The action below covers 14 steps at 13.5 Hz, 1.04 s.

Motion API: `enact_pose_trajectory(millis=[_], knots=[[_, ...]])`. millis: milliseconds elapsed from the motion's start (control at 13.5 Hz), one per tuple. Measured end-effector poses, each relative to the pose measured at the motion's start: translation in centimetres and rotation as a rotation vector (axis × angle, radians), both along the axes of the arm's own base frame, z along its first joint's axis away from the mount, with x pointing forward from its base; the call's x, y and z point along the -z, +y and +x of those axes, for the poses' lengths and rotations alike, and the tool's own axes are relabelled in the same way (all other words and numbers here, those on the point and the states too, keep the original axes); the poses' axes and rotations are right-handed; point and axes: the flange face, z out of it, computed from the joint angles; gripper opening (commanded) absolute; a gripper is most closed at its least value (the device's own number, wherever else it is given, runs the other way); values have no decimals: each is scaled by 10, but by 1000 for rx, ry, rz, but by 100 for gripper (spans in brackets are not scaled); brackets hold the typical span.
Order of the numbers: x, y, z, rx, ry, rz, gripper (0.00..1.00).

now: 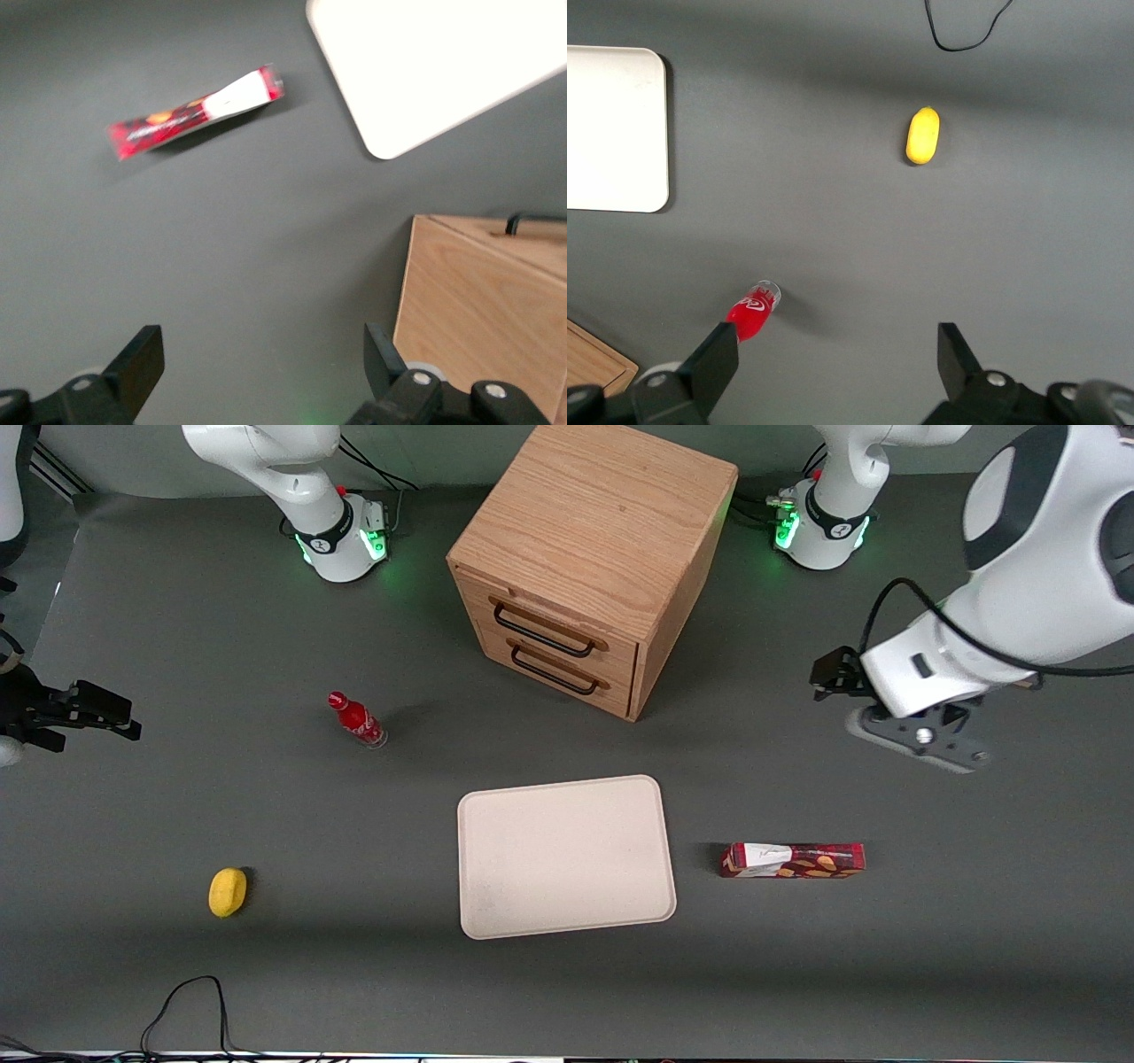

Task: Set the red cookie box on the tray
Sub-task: 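Lower the open left gripper over the red-and-white cookie box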

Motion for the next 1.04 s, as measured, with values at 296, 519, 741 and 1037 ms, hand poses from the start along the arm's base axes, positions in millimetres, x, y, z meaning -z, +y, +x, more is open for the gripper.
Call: enact_pose_trajectory(millis=[296, 519, 741, 1037], knots=[[2, 16, 5, 455, -9, -39, 100], [6, 43, 17, 749, -41, -54, 100], [18, 64, 31, 956, -63, -69, 100], [41, 94, 48, 1105, -67, -98, 100]])
